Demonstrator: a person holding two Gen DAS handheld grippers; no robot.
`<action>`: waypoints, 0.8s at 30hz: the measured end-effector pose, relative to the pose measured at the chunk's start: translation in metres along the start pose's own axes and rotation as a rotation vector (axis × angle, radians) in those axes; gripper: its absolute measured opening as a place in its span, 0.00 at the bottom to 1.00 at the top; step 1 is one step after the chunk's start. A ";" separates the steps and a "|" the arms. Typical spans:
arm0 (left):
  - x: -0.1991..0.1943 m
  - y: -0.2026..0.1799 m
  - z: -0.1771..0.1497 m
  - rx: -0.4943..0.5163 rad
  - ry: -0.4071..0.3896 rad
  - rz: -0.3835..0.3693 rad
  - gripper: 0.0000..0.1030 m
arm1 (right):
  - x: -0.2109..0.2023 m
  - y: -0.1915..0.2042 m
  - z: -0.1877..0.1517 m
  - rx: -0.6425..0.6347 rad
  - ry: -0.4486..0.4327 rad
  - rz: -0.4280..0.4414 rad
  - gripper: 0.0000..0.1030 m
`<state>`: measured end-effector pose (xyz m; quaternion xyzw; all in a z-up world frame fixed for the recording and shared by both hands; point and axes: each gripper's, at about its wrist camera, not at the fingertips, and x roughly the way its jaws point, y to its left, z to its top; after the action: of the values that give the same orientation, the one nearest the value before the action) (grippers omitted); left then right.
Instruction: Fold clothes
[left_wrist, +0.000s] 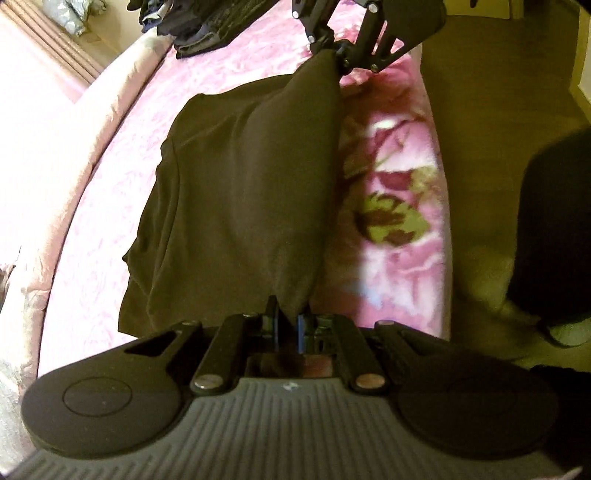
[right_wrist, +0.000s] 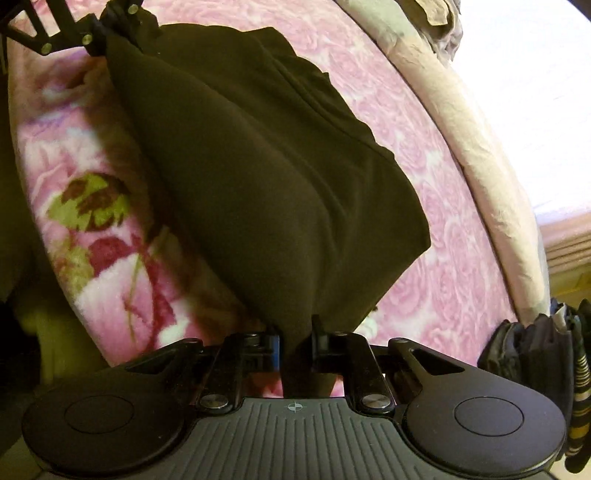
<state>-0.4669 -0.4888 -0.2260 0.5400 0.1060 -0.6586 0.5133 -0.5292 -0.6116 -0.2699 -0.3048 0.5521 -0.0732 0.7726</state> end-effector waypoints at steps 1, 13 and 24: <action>0.000 -0.004 0.000 -0.008 0.001 0.001 0.06 | -0.002 0.002 -0.001 -0.011 0.001 0.001 0.12; 0.015 -0.010 0.007 -0.191 0.115 0.022 0.06 | 0.004 0.011 -0.032 -0.021 -0.123 0.035 0.13; 0.021 -0.033 0.003 -0.217 0.087 0.148 0.06 | 0.014 0.011 -0.050 -0.054 -0.216 0.015 0.13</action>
<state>-0.4926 -0.4879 -0.2552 0.5159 0.1584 -0.5794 0.6108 -0.5708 -0.6284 -0.2977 -0.3276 0.4697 -0.0193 0.8196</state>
